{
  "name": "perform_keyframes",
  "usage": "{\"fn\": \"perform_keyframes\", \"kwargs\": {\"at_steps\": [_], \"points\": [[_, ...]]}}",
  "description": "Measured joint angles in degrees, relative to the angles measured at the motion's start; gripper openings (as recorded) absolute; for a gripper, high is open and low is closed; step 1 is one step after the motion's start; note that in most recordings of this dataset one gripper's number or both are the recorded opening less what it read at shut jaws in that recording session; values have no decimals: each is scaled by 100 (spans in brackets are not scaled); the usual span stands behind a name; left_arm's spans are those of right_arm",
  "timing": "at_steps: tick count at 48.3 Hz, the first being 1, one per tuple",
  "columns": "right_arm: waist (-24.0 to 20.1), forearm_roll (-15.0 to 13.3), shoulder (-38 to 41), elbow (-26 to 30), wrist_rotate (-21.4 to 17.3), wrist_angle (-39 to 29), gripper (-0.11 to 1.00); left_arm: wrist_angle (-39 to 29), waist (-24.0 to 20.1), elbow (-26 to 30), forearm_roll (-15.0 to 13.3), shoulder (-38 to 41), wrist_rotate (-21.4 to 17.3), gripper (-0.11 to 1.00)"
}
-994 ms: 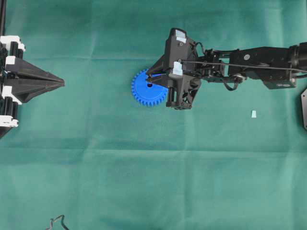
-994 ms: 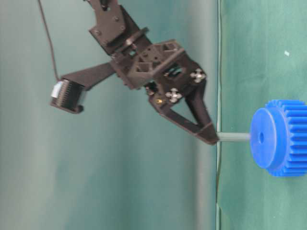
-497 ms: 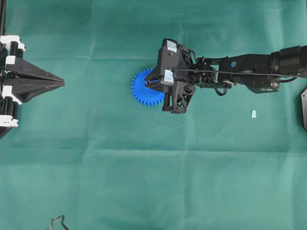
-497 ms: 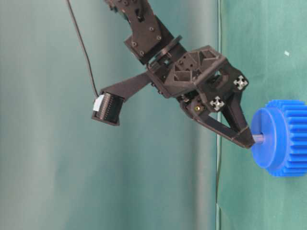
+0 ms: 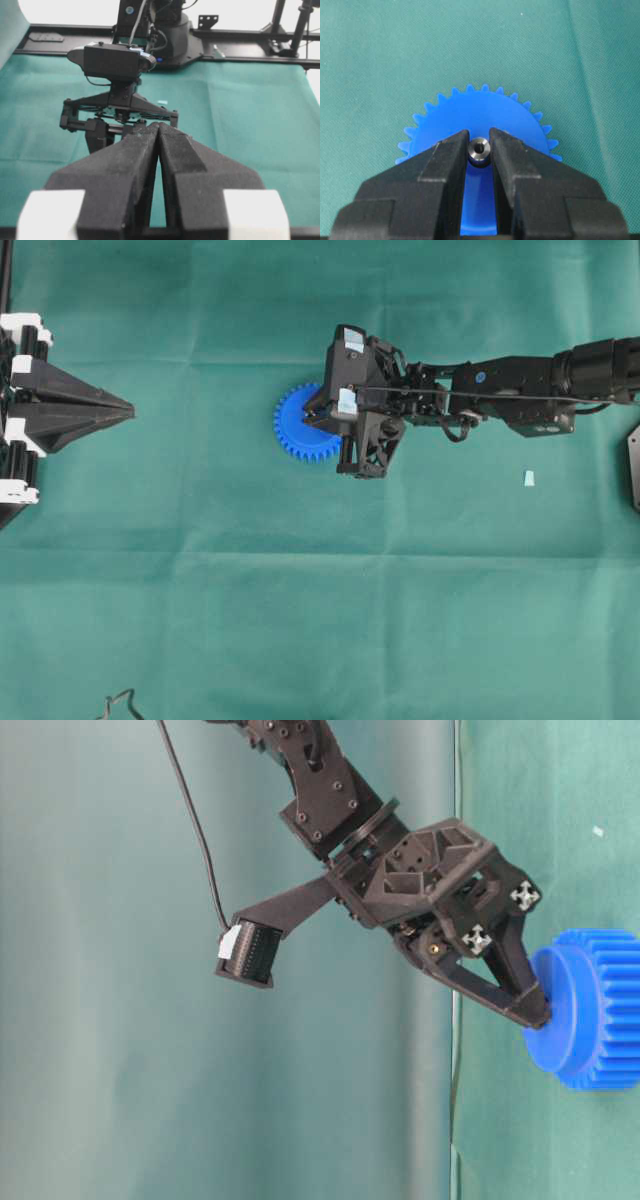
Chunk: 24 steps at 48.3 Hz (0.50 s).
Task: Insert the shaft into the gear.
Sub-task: 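Lower the pin into the blue gear's center hole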
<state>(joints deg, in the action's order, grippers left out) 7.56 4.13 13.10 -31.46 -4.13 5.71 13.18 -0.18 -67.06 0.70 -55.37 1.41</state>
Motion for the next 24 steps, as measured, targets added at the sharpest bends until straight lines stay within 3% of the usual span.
{"fn": "perform_keyframes", "kwargs": {"at_steps": [24], "points": [[-26, 9, 0, 9, -9, -105, 17, -9, -9, -9, -9, 0, 0, 0]]}}
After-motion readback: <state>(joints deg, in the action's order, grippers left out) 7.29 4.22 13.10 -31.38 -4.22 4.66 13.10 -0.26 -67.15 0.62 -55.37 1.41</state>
